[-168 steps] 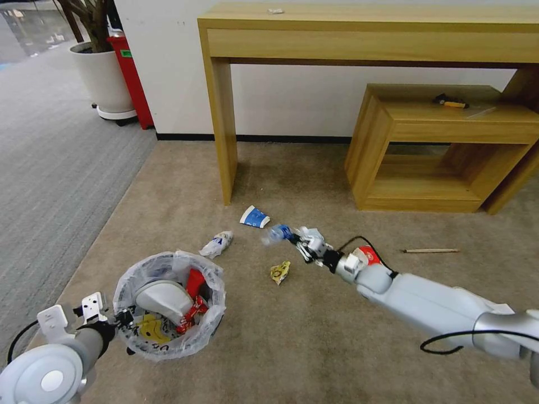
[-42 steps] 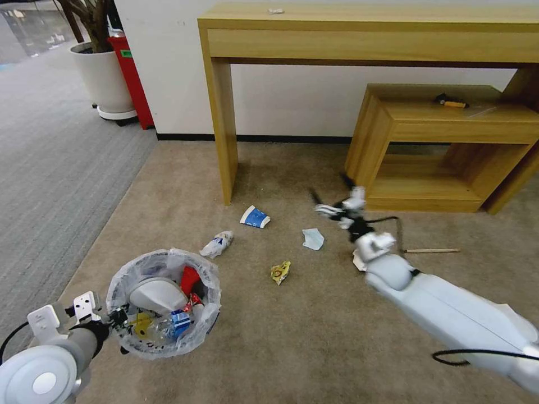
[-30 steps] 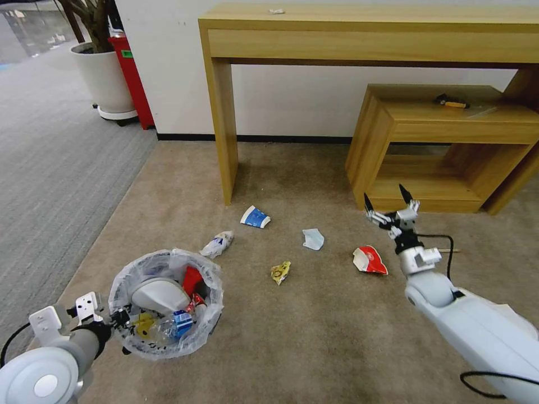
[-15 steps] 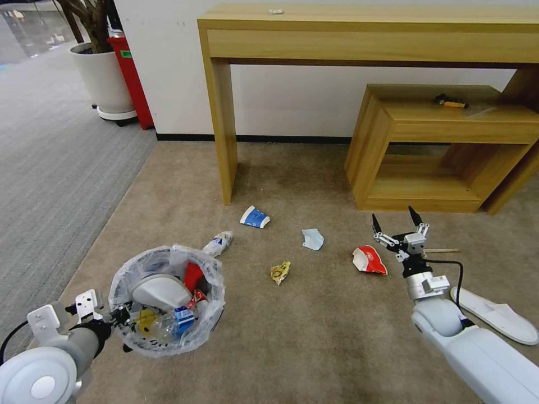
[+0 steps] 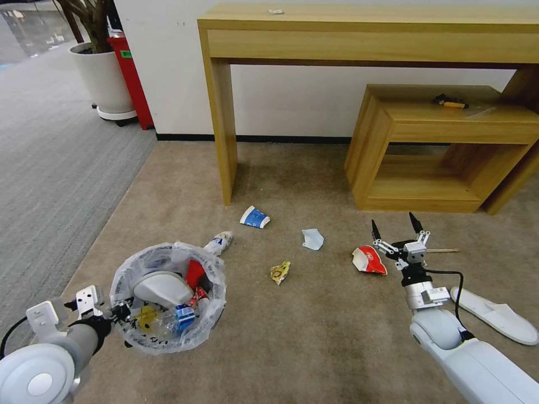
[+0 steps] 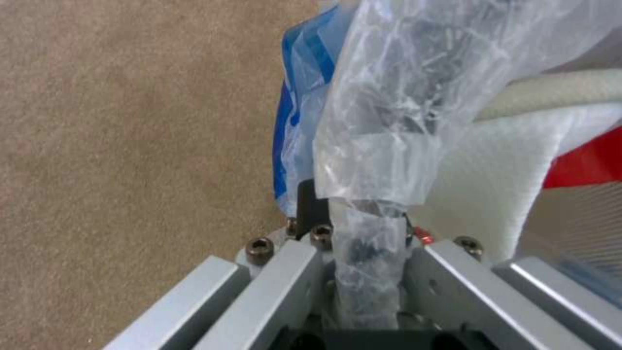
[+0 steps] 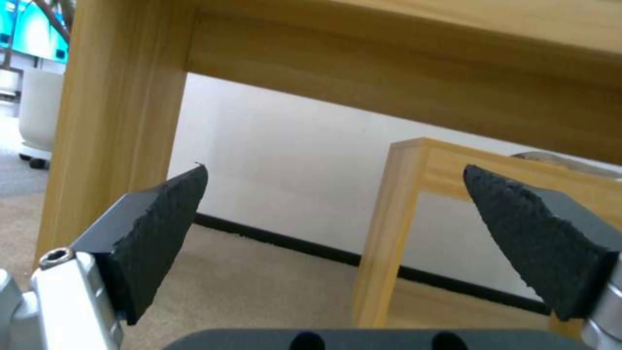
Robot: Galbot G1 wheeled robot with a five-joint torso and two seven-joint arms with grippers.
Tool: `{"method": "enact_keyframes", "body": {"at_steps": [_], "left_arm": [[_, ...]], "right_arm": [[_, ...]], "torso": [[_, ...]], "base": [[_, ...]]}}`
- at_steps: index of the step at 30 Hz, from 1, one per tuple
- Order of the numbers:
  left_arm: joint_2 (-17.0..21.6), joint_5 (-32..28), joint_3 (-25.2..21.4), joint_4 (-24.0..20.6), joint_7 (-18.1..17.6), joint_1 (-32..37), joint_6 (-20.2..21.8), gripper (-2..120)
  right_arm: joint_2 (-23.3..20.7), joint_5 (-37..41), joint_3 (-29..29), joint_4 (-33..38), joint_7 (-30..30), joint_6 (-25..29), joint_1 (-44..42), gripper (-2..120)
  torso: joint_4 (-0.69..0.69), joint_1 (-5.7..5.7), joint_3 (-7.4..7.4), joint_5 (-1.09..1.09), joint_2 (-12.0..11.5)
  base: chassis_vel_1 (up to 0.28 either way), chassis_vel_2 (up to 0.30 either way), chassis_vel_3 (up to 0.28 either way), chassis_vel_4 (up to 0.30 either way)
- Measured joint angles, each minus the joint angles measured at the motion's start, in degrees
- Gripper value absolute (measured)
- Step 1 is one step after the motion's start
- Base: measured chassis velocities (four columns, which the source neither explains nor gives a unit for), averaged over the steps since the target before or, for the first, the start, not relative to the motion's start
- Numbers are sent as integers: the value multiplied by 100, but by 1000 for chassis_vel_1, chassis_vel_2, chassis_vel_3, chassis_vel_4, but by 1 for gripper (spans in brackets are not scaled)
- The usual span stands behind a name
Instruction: Pick up the trash bin and place the garbage on the floor into it.
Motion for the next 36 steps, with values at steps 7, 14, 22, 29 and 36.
{"method": "enact_keyframes", "body": {"at_steps": [7,14,22,29,36], "left_arm": [[120,-123,-41,-16,-27,-22,0,0],[153,-146,-38,7,-46,-41,0,0],[159,-153,-32,26,-57,-45,0,0],[145,-152,-32,28,-62,-50,0,0],[120,-146,-16,28,-64,-58,0,0]], "right_arm": [[24,-33,225,40,-7,88,-280,100],[80,28,263,49,-124,146,-385,100],[109,54,233,15,-193,186,-379,100],[112,73,219,-12,-222,211,-381,100],[122,53,219,-40,-236,236,-398,100]], "torso": [[-1,0,0,0,0],[-1,0,0,1,0],[-1,0,0,0,0],[0,0,0,2,0],[-3,0,0,2,0]], "base": [[0,0,0,0],[0,0,0,0],[-5,-4,7,5],[-96,-108,118,100],[-234,-247,241,215]]}}
